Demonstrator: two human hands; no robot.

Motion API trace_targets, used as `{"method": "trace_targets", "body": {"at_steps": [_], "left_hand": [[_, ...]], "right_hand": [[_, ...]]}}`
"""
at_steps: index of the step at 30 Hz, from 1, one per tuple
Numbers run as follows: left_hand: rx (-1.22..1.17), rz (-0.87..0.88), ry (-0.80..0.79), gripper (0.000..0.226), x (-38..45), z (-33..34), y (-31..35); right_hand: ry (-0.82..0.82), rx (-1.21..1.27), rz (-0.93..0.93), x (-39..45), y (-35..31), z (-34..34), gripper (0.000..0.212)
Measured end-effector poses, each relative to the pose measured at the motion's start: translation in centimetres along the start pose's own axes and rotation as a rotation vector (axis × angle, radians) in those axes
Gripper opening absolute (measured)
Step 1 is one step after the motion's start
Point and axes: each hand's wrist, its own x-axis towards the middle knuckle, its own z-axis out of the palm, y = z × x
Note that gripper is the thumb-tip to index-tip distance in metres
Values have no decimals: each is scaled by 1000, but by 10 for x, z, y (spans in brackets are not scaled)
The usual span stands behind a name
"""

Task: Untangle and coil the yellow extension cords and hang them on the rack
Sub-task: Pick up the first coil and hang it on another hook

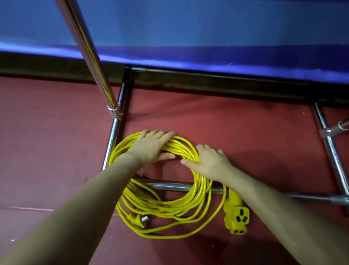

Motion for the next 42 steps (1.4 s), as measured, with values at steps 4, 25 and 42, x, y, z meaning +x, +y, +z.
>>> {"method": "trace_targets", "body": {"at_steps": [4, 25, 42], "left_hand": [[37, 10, 30, 81, 8, 2, 0], [-893, -79, 10, 44, -22, -43, 21], [-972, -133, 275, 63, -196, -373, 99]], "right_hand": [[-4, 165, -6, 2, -1, 3, 50], [-119, 892, -150, -35, 8, -51, 28], [-25, 825, -338, -248, -86, -351, 29]]}}
